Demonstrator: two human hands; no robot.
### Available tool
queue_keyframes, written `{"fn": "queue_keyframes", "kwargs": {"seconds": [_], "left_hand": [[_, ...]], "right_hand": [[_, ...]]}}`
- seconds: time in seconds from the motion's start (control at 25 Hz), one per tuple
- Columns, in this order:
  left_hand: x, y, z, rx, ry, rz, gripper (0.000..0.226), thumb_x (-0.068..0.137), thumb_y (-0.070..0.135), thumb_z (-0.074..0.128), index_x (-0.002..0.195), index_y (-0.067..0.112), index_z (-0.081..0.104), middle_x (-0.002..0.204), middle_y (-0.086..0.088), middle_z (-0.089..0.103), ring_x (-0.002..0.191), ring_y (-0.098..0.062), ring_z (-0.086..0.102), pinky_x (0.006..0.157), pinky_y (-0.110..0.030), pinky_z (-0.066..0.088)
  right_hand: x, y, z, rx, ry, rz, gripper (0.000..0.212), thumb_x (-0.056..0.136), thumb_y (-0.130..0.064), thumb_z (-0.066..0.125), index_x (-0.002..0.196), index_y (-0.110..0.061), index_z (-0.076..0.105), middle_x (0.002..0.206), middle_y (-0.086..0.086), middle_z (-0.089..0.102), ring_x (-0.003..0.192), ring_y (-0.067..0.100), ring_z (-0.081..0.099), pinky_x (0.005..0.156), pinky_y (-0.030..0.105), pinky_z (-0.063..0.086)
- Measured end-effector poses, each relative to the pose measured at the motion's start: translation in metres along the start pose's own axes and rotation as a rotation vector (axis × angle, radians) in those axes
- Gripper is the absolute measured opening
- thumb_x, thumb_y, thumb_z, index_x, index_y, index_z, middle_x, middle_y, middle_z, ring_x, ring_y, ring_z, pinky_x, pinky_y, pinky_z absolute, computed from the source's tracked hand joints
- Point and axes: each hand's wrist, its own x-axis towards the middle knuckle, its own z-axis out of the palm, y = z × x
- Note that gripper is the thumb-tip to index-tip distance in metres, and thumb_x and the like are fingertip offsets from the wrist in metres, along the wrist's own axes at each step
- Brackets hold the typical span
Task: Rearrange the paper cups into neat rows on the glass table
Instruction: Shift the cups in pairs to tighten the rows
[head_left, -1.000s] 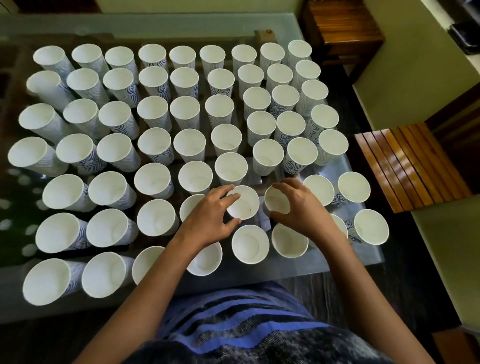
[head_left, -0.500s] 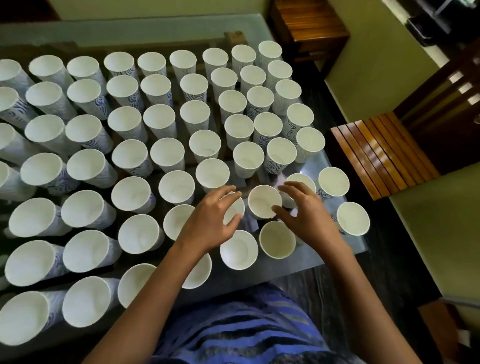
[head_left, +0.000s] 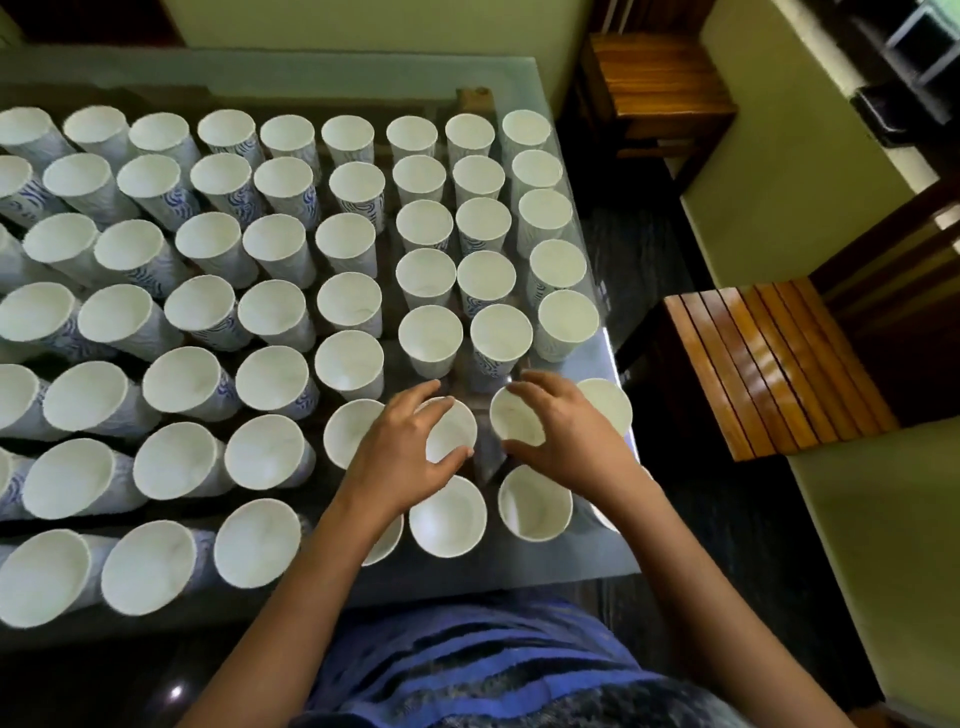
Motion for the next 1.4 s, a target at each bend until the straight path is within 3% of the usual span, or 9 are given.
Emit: {"fn": "queue_keyframes", "kwargs": {"seconds": [0.24,0.64,0.88,1.04,1.2,1.4], "left_hand": [[-0.002,0.01,0.008,0.04,0.022,-0.104,0.061,0.074,0.038,0.071,0.127,0.015,0.053,0.142,-0.005,0.041,0.13,-0.023,0.037,0.105,-0.036,0.032],[0.005,0.007,0.01,0.011,-0.036,-0.104,0.064,0.074,0.037,0.071,0.131,0.02,0.049,0.14,-0.002,0.043,0.129,-0.02,0.037,0.103,-0.034,0.034],[0.006,0.005,0.01,-0.021,-0.025,-0.105,0.064,0.073,0.035,0.073,0.13,0.02,0.05,0.138,-0.003,0.044,0.127,-0.02,0.039,0.102,-0.034,0.036],[0.006,0.007,0.008,-0.011,-0.019,-0.1,0.066,0.071,0.038,0.074,0.13,0.02,0.05,0.138,-0.003,0.044,0.128,-0.02,0.039,0.103,-0.036,0.037],[0.009,0.016,0.008,-0.008,0.005,-0.045,0.063,0.074,0.038,0.072,0.129,0.019,0.051,0.138,-0.001,0.046,0.128,-0.019,0.039,0.102,-0.035,0.037],[0.019,0.03,0.013,0.016,-0.098,0.105,0.06,0.077,0.035,0.069,0.131,0.018,0.049,0.137,-0.001,0.048,0.127,-0.018,0.041,0.105,-0.032,0.032]], "right_hand": [[0.013,0.011,0.004,-0.102,-0.044,-0.106,0.068,0.073,-0.037,0.074,0.133,-0.022,0.045,0.14,0.005,0.044,0.126,0.027,0.041,0.093,0.039,0.046],[0.015,0.013,0.005,-0.091,-0.093,-0.128,0.06,0.075,-0.035,0.07,0.129,-0.019,0.049,0.132,0.005,0.049,0.113,0.028,0.052,0.078,0.035,0.05],[0.012,0.012,0.001,-0.07,-0.115,-0.137,0.065,0.076,-0.036,0.07,0.134,-0.02,0.044,0.136,0.003,0.046,0.118,0.025,0.049,0.085,0.036,0.051],[0.008,0.015,-0.006,0.044,-0.107,-0.119,0.072,0.075,-0.034,0.073,0.138,-0.018,0.04,0.141,0.004,0.042,0.123,0.023,0.046,0.095,0.033,0.044],[0.003,0.039,-0.025,0.086,0.023,-0.057,0.054,0.081,-0.02,0.067,0.131,-0.014,0.048,0.136,0.007,0.047,0.12,0.025,0.049,0.099,0.03,0.038],[-0.008,0.077,-0.034,-0.09,-0.122,0.013,0.069,0.077,-0.029,0.072,0.137,-0.025,0.038,0.15,0.001,0.029,0.137,0.02,0.026,0.108,0.033,0.031]]}}
